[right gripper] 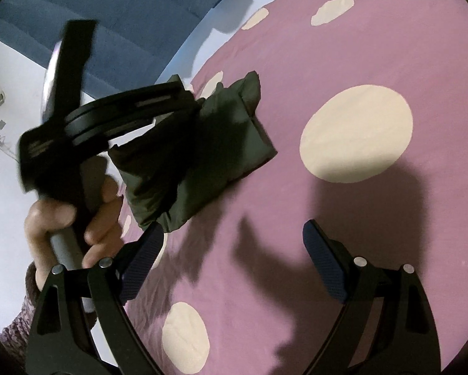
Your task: Fold small clothes
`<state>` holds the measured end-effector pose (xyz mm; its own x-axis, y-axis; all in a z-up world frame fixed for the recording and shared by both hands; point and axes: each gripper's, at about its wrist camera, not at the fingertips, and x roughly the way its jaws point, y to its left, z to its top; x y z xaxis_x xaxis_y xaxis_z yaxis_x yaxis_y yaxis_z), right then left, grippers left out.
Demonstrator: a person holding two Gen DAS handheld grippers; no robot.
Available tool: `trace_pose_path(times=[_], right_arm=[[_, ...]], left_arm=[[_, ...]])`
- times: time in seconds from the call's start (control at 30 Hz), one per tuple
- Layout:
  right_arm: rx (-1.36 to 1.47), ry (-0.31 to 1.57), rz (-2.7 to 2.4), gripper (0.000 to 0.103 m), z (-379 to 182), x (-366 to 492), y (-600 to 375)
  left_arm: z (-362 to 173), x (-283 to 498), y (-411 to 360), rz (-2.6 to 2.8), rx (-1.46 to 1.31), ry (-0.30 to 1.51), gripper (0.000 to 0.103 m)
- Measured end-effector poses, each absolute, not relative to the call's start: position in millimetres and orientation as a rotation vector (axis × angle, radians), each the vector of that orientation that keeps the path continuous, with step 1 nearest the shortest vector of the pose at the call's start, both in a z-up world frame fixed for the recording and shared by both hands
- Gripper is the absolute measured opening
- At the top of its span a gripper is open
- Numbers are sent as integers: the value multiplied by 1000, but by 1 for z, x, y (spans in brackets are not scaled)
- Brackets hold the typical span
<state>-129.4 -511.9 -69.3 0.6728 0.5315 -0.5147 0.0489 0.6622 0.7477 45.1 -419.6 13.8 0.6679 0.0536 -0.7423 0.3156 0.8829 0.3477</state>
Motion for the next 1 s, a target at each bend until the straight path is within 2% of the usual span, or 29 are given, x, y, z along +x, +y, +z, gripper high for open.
trace_pose_path(times=[0.2,0.3,0.4,0.6,0.7,1.0], right_arm=[[806,798,306,91,-62,-135,-511],[814,802,317,91,-60,-136,-509],[809,806,331,91,-55,-134,-505],[862,813,387,91,-44,-117,-496],[878,818,444,91,-33,-97,-487],[954,918,528,91,-23,-3,-446]], left_arm=[[32,18,-390,-211,417,794,72],[39,-1,-358,-248,361,769,73],[41,-24,-314,-253,312,723,78],[38,-43,-238,-273,169,714,80],[24,-44,-206,-229,168,681,81],[-24,-33,-169,-128,186,750,81]])
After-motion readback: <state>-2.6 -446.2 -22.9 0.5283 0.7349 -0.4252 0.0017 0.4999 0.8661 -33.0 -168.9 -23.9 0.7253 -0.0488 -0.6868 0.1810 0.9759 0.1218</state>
